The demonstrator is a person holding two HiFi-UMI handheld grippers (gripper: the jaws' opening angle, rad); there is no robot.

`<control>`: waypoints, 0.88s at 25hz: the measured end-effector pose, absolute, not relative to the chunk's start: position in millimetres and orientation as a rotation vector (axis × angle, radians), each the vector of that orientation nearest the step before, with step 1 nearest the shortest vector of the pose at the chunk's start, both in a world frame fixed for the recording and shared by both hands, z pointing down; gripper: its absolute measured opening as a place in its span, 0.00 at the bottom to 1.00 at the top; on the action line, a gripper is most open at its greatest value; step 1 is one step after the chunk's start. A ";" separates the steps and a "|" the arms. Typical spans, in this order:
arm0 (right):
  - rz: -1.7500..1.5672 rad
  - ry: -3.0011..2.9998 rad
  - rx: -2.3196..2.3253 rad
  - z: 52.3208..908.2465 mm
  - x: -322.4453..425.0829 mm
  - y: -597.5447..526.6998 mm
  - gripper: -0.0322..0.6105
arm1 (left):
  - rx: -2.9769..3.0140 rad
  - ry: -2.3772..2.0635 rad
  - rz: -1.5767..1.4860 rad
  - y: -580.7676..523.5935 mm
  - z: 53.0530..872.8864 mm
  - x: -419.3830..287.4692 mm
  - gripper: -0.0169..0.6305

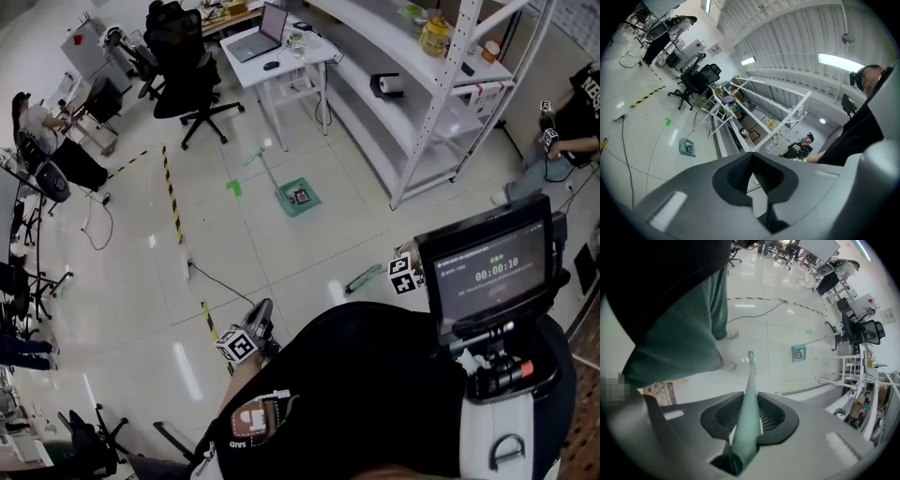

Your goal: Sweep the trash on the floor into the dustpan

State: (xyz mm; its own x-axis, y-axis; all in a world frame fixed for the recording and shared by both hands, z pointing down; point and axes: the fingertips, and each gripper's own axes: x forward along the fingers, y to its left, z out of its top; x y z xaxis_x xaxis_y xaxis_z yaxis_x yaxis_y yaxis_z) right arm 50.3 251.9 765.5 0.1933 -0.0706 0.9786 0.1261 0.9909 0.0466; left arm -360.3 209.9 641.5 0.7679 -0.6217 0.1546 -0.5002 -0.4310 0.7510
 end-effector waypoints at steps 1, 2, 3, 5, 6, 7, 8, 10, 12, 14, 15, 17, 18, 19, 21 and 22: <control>-0.135 -1.378 -0.054 767.7 54.4 262.2 0.19 | 2.124 -0.823 -0.182 213.7 639.8 -347.6 0.02; -0.134 -1.387 -0.059 770.2 59.5 272.9 0.19 | 2.135 -0.813 -0.182 217.1 637.3 -334.6 0.02; -0.134 -1.396 -0.064 772.1 64.0 283.9 0.19 | 2.143 -0.807 -0.183 220.7 634.7 -322.5 0.02; -0.131 -1.404 -0.073 766.2 70.6 304.4 0.19 | 2.147 -0.812 -0.187 228.3 629.8 -301.9 0.02; -0.129 -1.401 -0.076 757.9 74.6 311.2 0.19 | 2.143 -0.819 -0.193 230.8 627.3 -291.2 0.02; -0.131 -1.402 -0.079 750.8 80.4 315.2 0.19 | 2.136 -0.825 -0.200 232.1 624.6 -279.2 0.02; -0.133 -1.409 -0.080 747.0 88.2 317.4 0.19 | 2.129 -0.829 -0.205 233.2 622.0 -266.1 0.02; -0.122 -1.432 -0.062 746.4 107.9 320.6 0.19 | 2.126 -0.821 -0.193 238.0 617.8 -238.6 0.02; -0.100 -1.443 -0.031 751.5 129.2 325.7 0.19 | 2.136 -0.797 -0.166 247.9 614.2 -213.3 0.02; -0.085 -1.443 -0.009 760.3 145.9 332.2 0.19 | 2.151 -0.773 -0.157 255.7 614.2 -195.8 0.02; -0.075 -1.440 0.001 764.0 151.9 334.5 0.19 | 2.158 -0.769 -0.154 256.1 615.4 -191.6 0.02; -0.051 -1.431 0.016 769.2 158.7 337.1 0.19 | 2.168 -0.769 -0.153 250.8 616.5 -191.5 0.02; -0.040 -1.430 0.021 770.5 159.8 337.5 0.19 | 2.170 -0.772 -0.155 247.1 615.6 -193.6 0.02; -0.031 -1.431 0.025 771.0 160.1 337.6 0.19 | 2.171 -0.776 -0.162 243.7 615.8 -196.7 0.02; -0.020 -1.430 0.029 770.3 161.8 336.3 0.19 | 2.168 -0.788 -0.180 238.5 619.1 -203.3 0.02; -0.018 -1.428 0.032 769.4 162.7 334.5 0.19 | 2.166 -0.794 -0.189 235.8 620.2 -205.6 0.02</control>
State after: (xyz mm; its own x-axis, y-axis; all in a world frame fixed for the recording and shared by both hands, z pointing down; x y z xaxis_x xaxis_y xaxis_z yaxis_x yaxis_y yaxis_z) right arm 162.7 334.5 769.4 0.1421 -0.0316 0.9894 -0.0068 0.9994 0.0329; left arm -205.6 235.8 620.2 0.7916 -0.5982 0.1245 -0.4781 -0.4795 0.7359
